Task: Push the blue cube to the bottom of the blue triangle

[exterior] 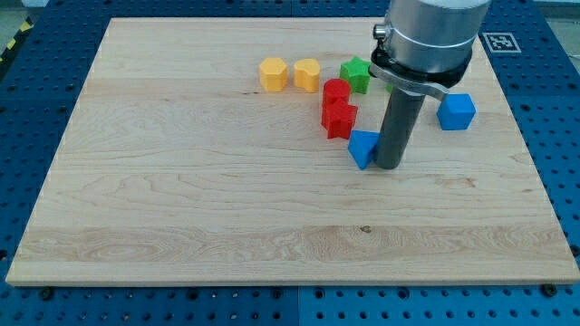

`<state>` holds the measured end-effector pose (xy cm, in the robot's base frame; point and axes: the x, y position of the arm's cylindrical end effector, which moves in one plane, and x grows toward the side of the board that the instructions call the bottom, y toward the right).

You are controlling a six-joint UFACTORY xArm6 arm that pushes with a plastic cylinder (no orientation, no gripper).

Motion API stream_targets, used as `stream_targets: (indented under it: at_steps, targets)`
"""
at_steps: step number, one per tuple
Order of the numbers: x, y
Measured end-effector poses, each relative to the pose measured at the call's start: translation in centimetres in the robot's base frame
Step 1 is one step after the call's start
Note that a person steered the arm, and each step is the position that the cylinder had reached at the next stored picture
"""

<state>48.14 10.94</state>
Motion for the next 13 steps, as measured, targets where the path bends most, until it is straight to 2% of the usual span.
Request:
stream_targets:
  at_steps: [3,4,5,6,7,9,12,13]
  targets:
    - [-0.8,-1.8]
    - [-0.2,0.7]
    - [1.0,8.0]
    - [-0.9,14.3]
    - [-3.2,17.7]
    - [-3.5,17.7]
    - [-11.1,17.1]
    - [-12.1,15.4]
